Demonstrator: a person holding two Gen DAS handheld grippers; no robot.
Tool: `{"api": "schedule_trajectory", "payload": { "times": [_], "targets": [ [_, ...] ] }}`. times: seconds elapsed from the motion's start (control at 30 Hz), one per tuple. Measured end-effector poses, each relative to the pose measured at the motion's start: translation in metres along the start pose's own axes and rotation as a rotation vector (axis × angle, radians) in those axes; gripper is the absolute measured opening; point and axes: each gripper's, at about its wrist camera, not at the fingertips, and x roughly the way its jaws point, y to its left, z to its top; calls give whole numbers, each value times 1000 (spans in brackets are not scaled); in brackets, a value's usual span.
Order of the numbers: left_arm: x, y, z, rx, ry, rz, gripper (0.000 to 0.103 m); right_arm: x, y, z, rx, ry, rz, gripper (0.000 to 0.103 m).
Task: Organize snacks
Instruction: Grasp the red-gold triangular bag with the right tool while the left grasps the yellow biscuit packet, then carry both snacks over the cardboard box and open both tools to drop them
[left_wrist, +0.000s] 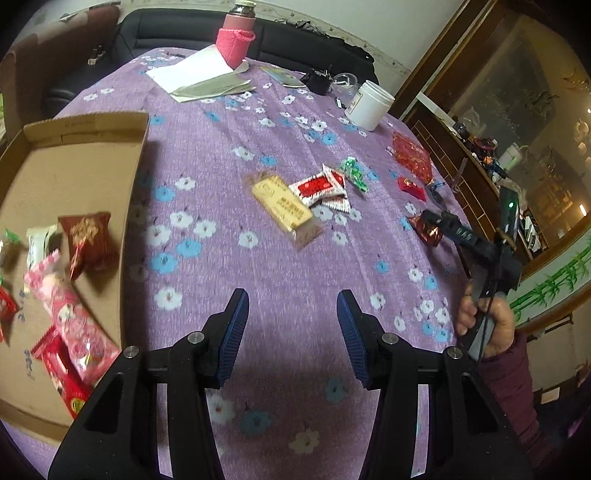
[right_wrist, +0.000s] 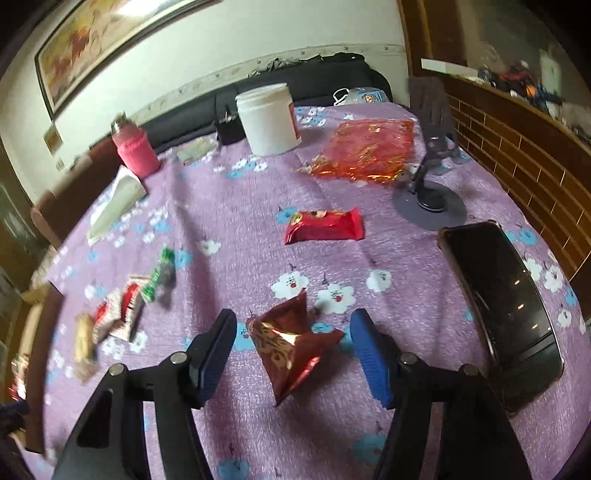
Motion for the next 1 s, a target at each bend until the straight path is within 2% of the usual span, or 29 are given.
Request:
{"api": "schedule_trajectory", "payload": {
  "times": [0.03,0.17,0.23,0.33,0.4,0.57,0.63,0.7,0.73,0.77,0.8,0.83,1.0],
  "targets": [
    [3,-1,4,-3,-4,2,49,4,3,-1,-8,4,-10,51],
    [25,1,23,-46,-6,-15,49,6,3,-5,-13,-3,-6,47],
    [40,4,35,-78,-6,-30,49,2,3,-6,-13,-19,8,38],
    [64,8,52,-138,2,-30,48,-2,3,-9,-4,-28,33,37],
    [76,8,59,-153,-2,0,48,-3,4,-10,-5,-26,46,36],
    [107,-10,71,-34,-17,194,49,-4,11,-13,-16,-14,91,33],
    [116,-18,71,39,-26,258,58,-4,16,-14,-34,-11,100,33],
    [125,-30,67,140,-24,327,61,-4,21,-16,-53,-8,113,32],
    [127,-34,64,187,-20,329,60,-3,23,-16,-61,-4,125,31],
    [127,-36,62,212,-18,325,51,-3,26,-17,-68,-1,138,31],
    [125,-37,60,231,-19,311,38,-4,28,-18,-72,4,163,30],
    [123,-37,58,244,-11,303,34,-4,29,-19,-72,10,188,30],
    [111,-29,49,224,3,266,33,-3,32,-21,-51,37,313,30]
  ]
}}
